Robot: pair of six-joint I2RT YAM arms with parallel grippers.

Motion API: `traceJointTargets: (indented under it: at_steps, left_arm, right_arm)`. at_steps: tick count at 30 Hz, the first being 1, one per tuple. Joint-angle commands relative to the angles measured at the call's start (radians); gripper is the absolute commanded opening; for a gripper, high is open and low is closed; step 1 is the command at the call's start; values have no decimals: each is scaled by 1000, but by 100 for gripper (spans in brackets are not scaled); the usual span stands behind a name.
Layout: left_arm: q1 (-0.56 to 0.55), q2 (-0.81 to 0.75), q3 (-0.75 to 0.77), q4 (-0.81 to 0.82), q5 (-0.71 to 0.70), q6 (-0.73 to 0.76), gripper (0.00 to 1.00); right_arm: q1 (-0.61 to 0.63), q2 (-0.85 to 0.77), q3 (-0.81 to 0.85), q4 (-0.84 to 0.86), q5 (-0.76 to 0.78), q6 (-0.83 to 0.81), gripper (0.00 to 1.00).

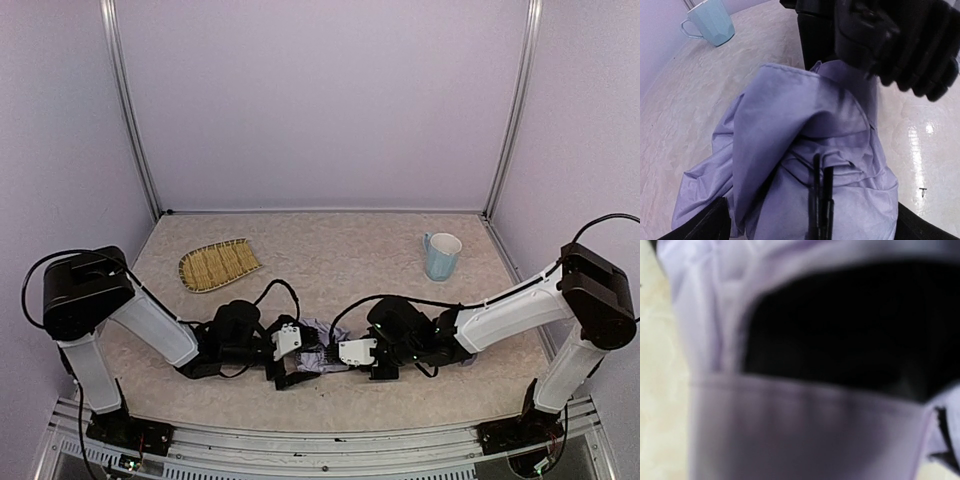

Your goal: Put away the umbrella

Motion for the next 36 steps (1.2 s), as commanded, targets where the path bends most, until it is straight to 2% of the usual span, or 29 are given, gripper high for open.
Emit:
traceJointTargets:
  at_steps: [1,5,8,14,17,20,23,24,29,30,33,36]
  left_arm:
    - [8,53,49,41,33,23,99]
    - [10,86,81,69,93,-4,97]
    - [12,113,129,-15,90,0,86]
    - [25,105,128,-93,140,16,30]
    - [24,98,102,-95,111,35,0]
    - [2,89,54,-78,1,87,0]
    - [-27,69,-14,-32,-90,147,0]
    - [-36,59,-35,-20,-104,164,0]
    - [-82,5,-75,-96,-164,249,0]
    - [-91,3,-75,-107,-178,262,0]
    - [-118,-5,-74,-128,-203,292,0]
    - [-135,-4,-64,-158,-217,311,0]
  right_arm:
    - [0,42,-8,-47,-25,-22,0]
    - [1,64,11,-41,-29,-32,0]
    - [1,75,26,-43,-27,-34,0]
    - [1,74,21,-49,10,-16,0]
    - [3,58,23,-62,13,5,21]
    - [5,12,34,-87,54,49,36]
    - [12,-68,38,-115,66,91,46]
    - [13,-100,39,-133,52,107,60]
    - [13,-305,53,-192,-87,190,72]
    - [12,-352,51,-184,-118,196,96]
    - [-34,-456,33,-114,-214,248,100]
    - [-145,-460,42,12,-244,377,100]
